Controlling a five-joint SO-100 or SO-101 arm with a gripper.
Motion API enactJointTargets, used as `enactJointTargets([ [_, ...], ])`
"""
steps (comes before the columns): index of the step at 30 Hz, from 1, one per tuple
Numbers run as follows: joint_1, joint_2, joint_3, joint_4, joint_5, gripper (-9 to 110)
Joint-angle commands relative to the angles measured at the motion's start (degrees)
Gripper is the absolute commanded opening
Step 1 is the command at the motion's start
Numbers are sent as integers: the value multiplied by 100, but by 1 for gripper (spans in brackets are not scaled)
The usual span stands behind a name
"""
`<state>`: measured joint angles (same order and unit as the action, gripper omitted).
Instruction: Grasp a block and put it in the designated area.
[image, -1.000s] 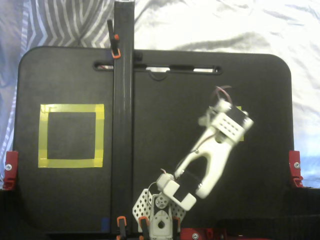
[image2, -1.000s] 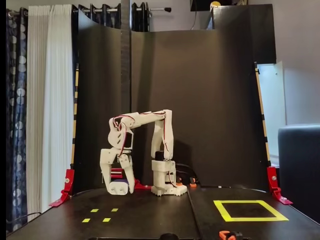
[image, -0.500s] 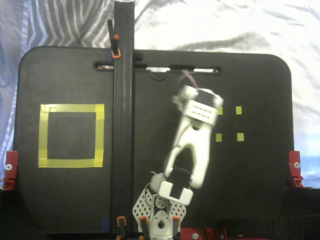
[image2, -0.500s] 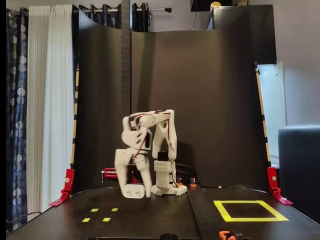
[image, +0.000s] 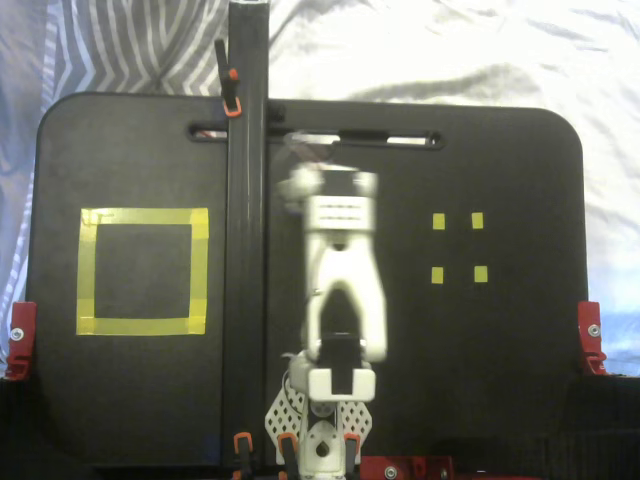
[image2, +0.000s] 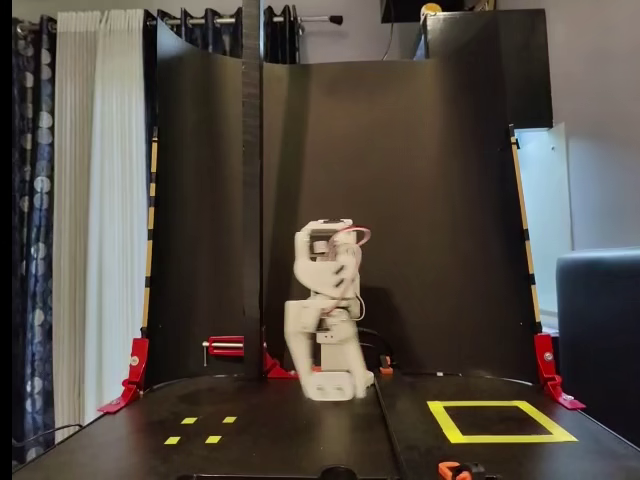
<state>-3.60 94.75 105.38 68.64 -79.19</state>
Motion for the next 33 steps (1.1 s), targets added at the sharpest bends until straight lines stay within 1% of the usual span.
enactJointTargets([
  [1,-404,123,-79,70,422,22],
  [15,-2487,-246,-211,44,2276,22],
  [26,-3744,-756,-589,-35,3410,22],
  [33,-4359,-1187,-949,-44,3920,22],
])
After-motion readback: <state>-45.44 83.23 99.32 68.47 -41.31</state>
